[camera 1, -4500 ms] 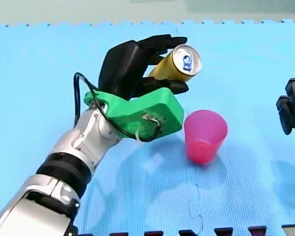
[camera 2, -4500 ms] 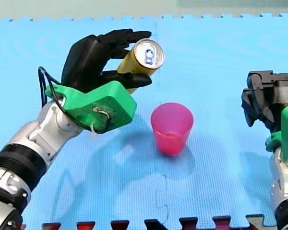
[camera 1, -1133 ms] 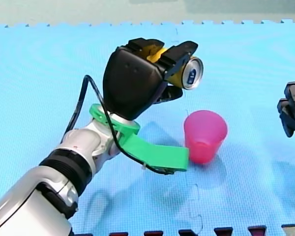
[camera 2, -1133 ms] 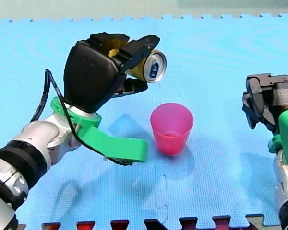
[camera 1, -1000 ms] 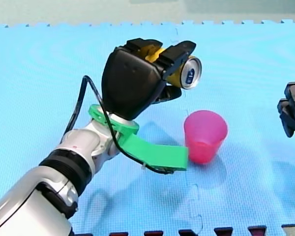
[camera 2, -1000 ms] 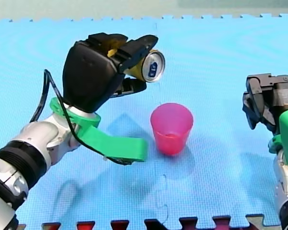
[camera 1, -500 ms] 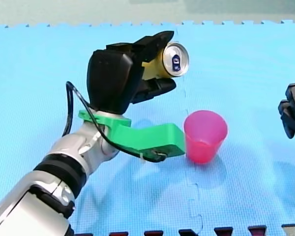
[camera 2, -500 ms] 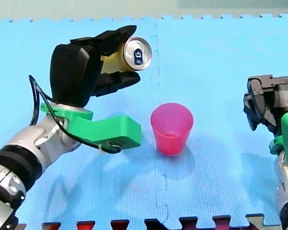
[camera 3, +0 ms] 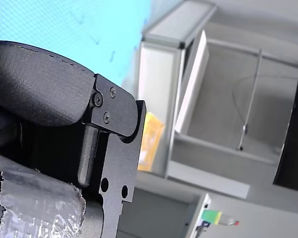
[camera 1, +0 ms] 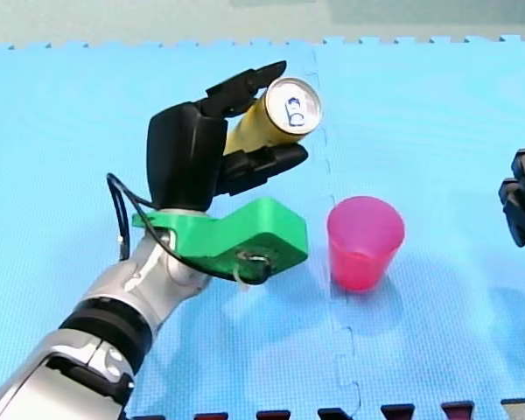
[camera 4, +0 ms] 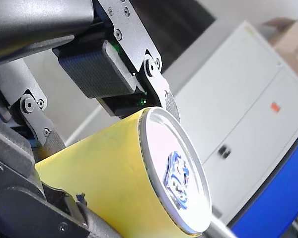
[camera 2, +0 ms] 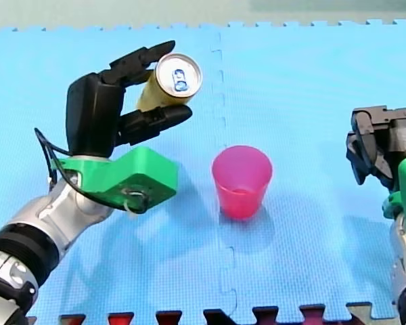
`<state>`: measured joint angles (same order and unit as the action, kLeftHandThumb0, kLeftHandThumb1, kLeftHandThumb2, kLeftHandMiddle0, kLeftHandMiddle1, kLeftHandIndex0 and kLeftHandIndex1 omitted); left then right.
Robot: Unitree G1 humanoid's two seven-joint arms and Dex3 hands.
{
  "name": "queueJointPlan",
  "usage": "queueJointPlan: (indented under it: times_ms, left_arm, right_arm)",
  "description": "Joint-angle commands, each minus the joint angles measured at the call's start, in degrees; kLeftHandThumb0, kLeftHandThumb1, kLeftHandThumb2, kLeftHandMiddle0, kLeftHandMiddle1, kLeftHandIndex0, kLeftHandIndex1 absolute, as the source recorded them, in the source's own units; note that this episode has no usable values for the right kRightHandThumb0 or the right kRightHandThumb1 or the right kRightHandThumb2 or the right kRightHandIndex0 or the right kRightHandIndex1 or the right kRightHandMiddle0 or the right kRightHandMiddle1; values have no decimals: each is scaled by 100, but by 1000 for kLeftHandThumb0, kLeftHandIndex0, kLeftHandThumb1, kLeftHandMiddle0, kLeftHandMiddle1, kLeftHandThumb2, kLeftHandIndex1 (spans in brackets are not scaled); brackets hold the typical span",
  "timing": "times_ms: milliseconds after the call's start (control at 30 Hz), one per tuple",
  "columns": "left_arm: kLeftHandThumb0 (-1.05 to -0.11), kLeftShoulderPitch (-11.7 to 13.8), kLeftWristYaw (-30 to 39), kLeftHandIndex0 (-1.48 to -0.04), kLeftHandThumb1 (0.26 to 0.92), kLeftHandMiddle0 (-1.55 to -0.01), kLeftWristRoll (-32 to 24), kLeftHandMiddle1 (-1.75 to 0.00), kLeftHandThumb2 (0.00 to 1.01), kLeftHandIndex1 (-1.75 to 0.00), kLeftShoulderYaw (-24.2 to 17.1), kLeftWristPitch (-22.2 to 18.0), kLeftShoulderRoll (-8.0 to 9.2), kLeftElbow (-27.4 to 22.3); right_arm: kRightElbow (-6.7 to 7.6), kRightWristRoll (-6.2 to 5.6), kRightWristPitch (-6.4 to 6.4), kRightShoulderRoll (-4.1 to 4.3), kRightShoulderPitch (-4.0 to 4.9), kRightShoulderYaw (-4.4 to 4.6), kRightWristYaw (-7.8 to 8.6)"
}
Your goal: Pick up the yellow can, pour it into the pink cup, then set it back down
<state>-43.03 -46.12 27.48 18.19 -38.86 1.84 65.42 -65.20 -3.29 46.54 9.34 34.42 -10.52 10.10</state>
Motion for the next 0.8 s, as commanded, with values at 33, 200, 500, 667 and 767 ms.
queueJointPlan:
  times_ms: [33,200,500,667,767]
  left_arm:
    - [-365,204,586,-1244,720,-1382,-487,-12,4,-1,-354,-221,-32,-118]
    - [-370,497,1444,-1239,729,-1373,-1183,-5,5,0,-827,-455,-119,-227]
    - [-382,772,2448,-1238,740,-1363,-1827,-1,4,0,-1373,-749,-214,-310]
    - [-390,847,3532,-1235,747,-1339,-2579,0,4,0,-1783,-844,-391,-337]
    - [-391,889,4133,-1228,751,-1324,-3023,0,4,0,-2012,-766,-502,-390]
  right_arm:
    - [-1,-9,-49,37,8,-14,-27]
    - [-14,-11,-105,47,19,-19,-42]
    - [-72,-17,-173,42,74,-38,-80]
    - [-76,-37,-193,49,87,-51,-52]
    - [-72,-28,-211,51,99,-47,-63]
